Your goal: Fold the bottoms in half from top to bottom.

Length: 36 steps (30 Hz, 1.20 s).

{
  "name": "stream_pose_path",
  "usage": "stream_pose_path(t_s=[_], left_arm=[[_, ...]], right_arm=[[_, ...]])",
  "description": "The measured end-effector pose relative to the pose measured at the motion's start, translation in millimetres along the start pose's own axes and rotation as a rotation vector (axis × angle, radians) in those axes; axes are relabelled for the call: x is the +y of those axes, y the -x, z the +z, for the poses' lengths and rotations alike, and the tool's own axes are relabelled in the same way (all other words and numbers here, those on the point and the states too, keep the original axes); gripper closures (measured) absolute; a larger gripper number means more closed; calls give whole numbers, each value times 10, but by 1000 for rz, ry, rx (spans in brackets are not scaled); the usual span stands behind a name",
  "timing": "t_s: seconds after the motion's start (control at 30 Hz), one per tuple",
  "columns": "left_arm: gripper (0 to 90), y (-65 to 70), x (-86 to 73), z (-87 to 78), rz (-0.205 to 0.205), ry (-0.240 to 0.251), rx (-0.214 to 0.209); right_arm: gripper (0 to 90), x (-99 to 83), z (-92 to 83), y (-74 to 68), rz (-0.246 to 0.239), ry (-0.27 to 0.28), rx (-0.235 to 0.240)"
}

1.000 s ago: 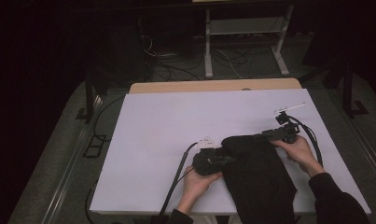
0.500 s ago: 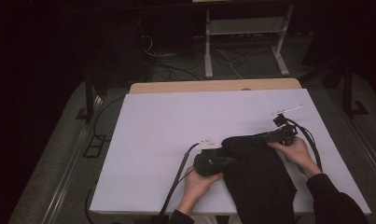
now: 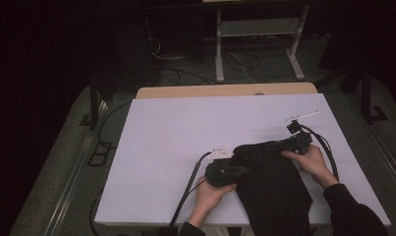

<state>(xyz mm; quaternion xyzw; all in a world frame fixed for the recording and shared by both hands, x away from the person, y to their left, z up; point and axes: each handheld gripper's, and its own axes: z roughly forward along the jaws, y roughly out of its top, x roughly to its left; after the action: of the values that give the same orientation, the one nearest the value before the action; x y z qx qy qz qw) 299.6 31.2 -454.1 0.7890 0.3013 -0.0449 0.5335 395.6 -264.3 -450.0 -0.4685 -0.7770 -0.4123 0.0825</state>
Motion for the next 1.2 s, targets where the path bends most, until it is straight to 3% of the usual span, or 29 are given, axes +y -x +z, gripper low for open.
stream_pose_path(t_s=[0.17,0.2,0.27,0.43,0.57,0.83,1.03,1.2], left_arm=[[796,9,-7,-1,9,2,8],[776,30,-13,0,35,2,34],[764,43,-17,2,47,2,46],[674,67,-29,14,61,-2,71],[623,108,-49,11,83,2,142],[469,116,-22,-52,37,40,167],[350,144,39,-135,45,58,188],[276,116,103,-201,17,85,168]], right_arm=[[807,4,-25,-30,5,17,18],[809,8,-41,-56,7,27,28],[809,8,-46,-64,8,31,34],[811,3,-88,-136,4,51,62],[812,-24,-136,-204,-18,62,67],[814,-70,-270,-308,-50,92,77],[815,-110,-362,-369,-62,106,83],[815,-140,-420,-449,-77,104,99]])
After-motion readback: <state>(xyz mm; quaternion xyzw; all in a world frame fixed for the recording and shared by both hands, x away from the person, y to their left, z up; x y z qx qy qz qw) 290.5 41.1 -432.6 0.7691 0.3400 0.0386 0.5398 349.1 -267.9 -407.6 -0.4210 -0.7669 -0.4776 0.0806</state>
